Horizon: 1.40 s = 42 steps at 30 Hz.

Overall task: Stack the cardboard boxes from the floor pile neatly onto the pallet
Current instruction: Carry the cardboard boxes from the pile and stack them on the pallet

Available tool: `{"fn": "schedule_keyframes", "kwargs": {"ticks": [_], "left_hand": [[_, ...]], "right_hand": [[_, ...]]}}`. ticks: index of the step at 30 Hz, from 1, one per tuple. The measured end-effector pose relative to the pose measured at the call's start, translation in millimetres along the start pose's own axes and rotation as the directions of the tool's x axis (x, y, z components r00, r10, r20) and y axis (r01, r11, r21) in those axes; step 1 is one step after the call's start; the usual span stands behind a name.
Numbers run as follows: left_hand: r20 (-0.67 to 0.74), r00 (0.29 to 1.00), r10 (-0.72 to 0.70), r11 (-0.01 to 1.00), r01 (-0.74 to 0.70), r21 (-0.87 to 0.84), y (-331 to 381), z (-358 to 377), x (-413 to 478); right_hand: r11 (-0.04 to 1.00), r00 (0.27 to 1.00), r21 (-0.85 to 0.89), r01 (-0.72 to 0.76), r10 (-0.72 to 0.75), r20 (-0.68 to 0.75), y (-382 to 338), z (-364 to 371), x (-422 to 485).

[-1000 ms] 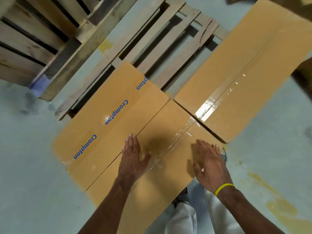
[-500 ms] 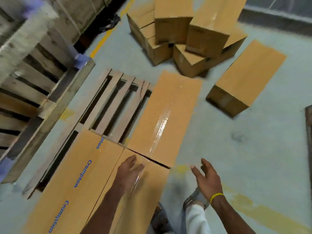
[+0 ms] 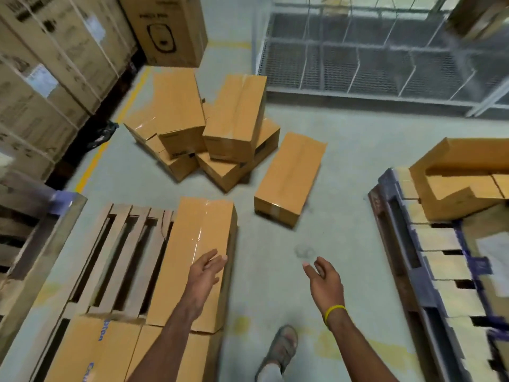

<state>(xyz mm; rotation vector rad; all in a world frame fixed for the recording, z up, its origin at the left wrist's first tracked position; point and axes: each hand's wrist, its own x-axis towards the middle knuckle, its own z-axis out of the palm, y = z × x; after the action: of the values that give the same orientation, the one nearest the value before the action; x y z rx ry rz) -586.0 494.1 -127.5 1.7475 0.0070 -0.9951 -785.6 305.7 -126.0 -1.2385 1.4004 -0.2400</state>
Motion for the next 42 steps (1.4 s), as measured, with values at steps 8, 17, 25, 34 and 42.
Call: {"fn": "schedule_keyframes", "kwargs": {"ticks": [8, 17, 25, 34, 42], "left_hand": [[0.024, 0.999, 0.033, 0.995, -0.03, -0.096, 84, 89, 15], [-0.077, 0.992, -0.095, 0.903, 0.053, -0.425, 104, 129, 37], [-0.103, 0.985, -0.137, 0.871, 0.07, -0.487, 122, 157, 123], [-0.129, 0.921, -0.369, 0.687, 0.177, -0.705, 171, 194, 247], [-0.093, 0.869, -0.487, 0.596, 0.253, -0.762, 227, 210, 327]], "right_hand": [[0.989, 0.989, 0.012, 0.148, -0.148, 0.019, -98, -68, 34], [0.979, 0.979, -0.023, 0.202, -0.201, 0.038, -165, -93, 84], [0.959, 0.962, -0.114, 0.261, -0.249, 0.107, -241, -75, 181], [0.94, 0.97, -0.268, 0.213, -0.17, 0.175, -339, -44, 322], [0.928, 0.978, -0.324, 0.185, -0.142, 0.151, -421, -43, 418]]}}
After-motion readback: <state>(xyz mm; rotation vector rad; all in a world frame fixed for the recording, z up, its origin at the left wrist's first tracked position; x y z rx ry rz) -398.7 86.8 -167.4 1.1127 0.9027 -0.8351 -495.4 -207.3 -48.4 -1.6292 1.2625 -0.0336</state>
